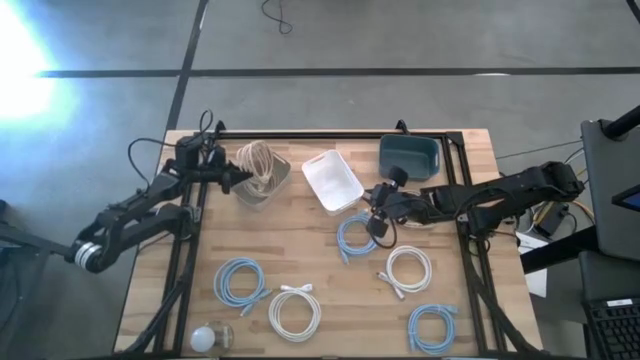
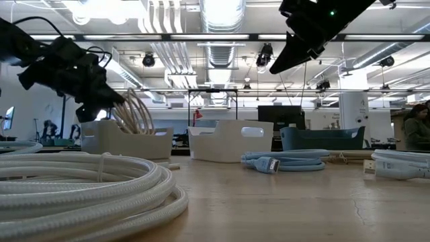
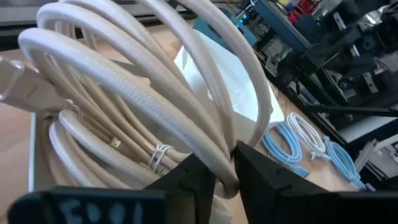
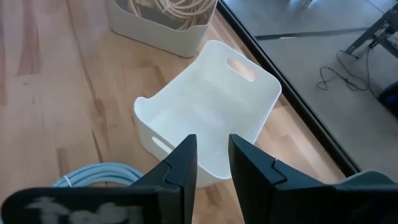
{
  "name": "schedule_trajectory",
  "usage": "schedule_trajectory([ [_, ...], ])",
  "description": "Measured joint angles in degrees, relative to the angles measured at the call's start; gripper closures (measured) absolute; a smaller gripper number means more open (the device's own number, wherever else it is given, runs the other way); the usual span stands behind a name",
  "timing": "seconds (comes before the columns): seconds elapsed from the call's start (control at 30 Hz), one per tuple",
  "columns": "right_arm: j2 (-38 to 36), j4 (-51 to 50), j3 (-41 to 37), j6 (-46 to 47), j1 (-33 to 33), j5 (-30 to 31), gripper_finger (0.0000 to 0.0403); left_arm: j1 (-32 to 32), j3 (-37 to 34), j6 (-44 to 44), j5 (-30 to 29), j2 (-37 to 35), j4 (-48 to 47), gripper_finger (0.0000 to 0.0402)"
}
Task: Sort HDMI cables
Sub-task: Put the bottom light brown hdmi cable into the gray bin
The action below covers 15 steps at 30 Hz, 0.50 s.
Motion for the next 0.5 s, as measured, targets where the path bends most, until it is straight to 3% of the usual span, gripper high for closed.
schedule_trajectory([
  [0.27,0.00,0.00,0.00,0.55,0.00,0.01,0.0317,-0.05,0.98,-1.53,-1.91,-4.00,0.05,0.0265],
  [0.5,0.00,0.02,0.00,0.65,0.00,0.01,0.0317,-0.04,1.01,-7.64,-1.91,-8.11,-1.56,0.0258],
])
